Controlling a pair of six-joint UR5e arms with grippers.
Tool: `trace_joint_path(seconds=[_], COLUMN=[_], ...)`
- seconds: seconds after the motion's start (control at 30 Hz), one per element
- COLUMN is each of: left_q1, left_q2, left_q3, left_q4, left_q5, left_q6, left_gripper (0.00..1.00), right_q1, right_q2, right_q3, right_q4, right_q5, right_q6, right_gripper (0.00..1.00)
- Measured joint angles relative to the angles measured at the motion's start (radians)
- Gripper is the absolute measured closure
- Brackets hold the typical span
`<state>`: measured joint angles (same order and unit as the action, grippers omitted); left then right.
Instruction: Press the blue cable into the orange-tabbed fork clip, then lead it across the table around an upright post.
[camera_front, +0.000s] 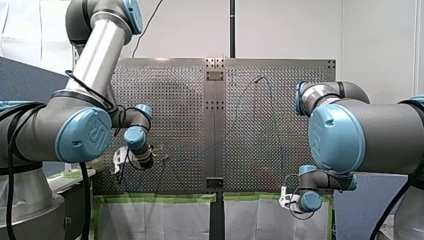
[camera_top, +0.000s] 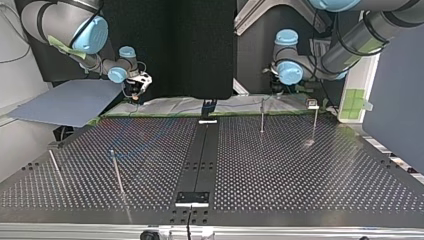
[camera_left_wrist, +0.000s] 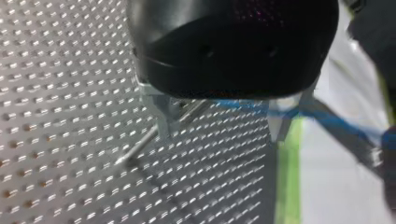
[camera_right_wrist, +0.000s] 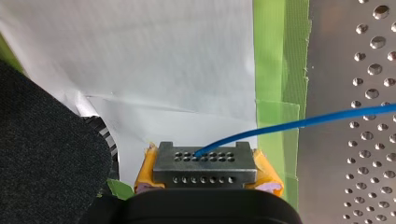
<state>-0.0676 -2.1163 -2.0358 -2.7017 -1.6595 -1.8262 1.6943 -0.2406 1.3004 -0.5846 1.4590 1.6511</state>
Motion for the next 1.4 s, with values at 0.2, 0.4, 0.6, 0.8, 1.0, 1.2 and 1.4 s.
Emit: trace_joint_path(seconds=[0.2,0.4,0.6,0.8,1.0,1.2,1.4], left_q1=[-0.007,-0.025,-0.058,-0.088,-0.105,-0.118,-0.128], left_q2=[0.001,0.001,0.001,0.001,0.001,0.001,0.001], left_q3=[-0.02,-0.036,-0.038,-0.038,-0.038,-0.038,-0.038], left_q4=[0.015,0.063,0.122,0.168,0.176,0.177,0.177], left_q5=[0.054,0.073,0.041,-0.002,-0.024,-0.032,-0.042], left_q6=[-0.007,0.011,0.048,0.058,0.05,0.044,0.033], left_gripper=[0.01,0.01,0.01,0.01,0.01,0.01,0.01], right_q1=[-0.001,-0.001,-0.002,-0.003,-0.003,-0.003,-0.002], right_q2=[0.0,0.0,0.0,-0.001,0.0,0.0,0.0], right_q3=[0.0,0.0,0.0,0.0,0.001,0.0,0.001], right_q4=[0.0,0.0,0.0,0.0,0.0,0.0,0.0], right_q5=[0.0,0.0,0.0,0.0,0.0,0.0,0.0], right_q6=[0.001,0.001,0.001,0.001,0.001,0.001,0.001], right_gripper=[1.0,1.0,1.0,1.0,1.0,1.0,1.0])
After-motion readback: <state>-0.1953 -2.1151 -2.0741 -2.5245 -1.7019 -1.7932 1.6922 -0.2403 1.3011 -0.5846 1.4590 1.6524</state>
